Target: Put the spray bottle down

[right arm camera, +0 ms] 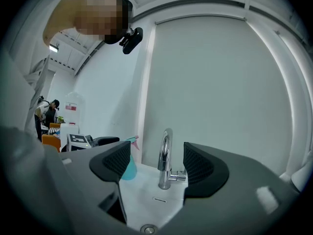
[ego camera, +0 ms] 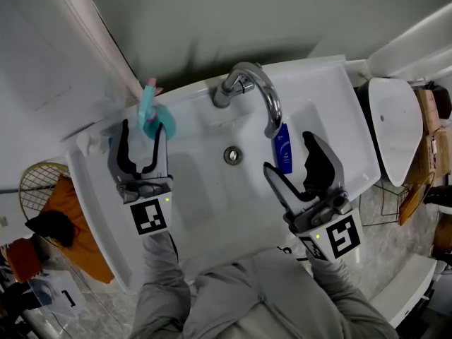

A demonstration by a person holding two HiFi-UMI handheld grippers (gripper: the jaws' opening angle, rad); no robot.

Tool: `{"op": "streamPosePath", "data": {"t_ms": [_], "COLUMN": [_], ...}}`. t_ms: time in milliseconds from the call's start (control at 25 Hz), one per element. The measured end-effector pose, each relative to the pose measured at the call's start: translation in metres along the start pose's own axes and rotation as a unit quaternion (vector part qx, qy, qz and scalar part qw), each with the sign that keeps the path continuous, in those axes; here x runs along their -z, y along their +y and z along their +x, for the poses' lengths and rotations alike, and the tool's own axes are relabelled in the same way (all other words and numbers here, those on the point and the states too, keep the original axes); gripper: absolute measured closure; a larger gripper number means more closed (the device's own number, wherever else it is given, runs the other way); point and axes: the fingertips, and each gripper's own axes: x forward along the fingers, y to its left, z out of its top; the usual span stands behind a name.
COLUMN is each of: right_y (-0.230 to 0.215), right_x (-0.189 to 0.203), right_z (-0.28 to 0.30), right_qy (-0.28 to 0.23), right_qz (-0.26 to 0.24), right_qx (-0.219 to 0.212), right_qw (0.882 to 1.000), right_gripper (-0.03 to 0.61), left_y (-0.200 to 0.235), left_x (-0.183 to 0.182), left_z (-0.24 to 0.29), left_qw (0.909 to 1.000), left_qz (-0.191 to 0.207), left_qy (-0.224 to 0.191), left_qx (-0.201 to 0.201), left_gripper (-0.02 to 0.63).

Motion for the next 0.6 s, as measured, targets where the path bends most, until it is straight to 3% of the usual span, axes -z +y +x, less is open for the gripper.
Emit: {"op": "streamPosePath", "data": {"t_ms": [600], "right_y": [0.034], "right_x": [-0.001], "right_z": [-0.02], "right_qy": [-0.022], "right_qz": [0.017], "right_qx": [-0.021], "right_qw": [0.999], "right_gripper": [0.245], "left_y": [0.003], "left_x": [-0.032], "left_z": [-0.07], "left_qw": [0.999], "left_qz": [-0.017], "left_qy": [0.019], "left_qx": [-0.037], "left_gripper": [0.334]}}
